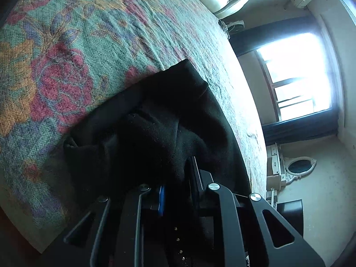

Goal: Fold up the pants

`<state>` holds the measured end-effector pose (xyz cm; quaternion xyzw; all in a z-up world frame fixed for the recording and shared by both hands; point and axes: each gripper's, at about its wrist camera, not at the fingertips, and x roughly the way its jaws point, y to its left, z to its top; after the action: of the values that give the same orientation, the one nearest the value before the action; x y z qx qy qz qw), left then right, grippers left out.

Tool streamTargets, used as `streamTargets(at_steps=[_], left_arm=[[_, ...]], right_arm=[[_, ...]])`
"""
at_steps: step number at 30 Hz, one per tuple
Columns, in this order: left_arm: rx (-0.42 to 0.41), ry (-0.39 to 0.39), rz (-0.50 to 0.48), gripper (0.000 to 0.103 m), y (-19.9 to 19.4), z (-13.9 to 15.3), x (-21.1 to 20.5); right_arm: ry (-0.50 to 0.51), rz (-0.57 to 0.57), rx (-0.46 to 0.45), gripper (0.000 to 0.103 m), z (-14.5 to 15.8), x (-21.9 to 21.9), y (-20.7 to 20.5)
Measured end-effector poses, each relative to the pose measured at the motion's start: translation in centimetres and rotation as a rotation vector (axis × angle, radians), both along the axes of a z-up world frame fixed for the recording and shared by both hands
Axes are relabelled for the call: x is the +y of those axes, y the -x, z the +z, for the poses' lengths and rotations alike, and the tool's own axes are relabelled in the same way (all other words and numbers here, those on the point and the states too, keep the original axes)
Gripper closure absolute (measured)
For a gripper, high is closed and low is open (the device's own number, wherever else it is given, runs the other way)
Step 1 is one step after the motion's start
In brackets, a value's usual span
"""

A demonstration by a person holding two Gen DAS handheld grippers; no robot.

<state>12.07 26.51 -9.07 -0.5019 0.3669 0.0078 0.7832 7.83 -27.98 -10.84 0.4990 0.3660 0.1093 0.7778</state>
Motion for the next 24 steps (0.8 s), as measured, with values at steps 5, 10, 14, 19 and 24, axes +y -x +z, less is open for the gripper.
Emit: streamTargets(at_steps=[5,10,14,19,24], left_arm=[[-0.033,-0.003,0.019,0.085,1.6,1.1,1.1],[-0.026,-0.001,-0.006,0.085,3.2,1.0,1.6],[-0.016,0.019,-0.023,0.085,3.9,0.0,1.7],[-0.052,0.05,-0.002,0.097,4.6,-0.3,1.6],[-0.029,0.014,-0.011,0.097,5.0,0.2,1.6]], right_arm=[[0.001,0.026,-0.083,0.091,2.1,-0.1,2.0],[0.005,0.05,-0.094,0.091,2.1,-0.3,3.6],[-0.023,0.041,-0.064,0.091,0.9,-0.5,3.3],[-0.037,0.047,-0.046,0.091,0.5,-0.6,2.4],[-0.049,0.047,-0.047,0.091,1.0,-0.8,2.6]])
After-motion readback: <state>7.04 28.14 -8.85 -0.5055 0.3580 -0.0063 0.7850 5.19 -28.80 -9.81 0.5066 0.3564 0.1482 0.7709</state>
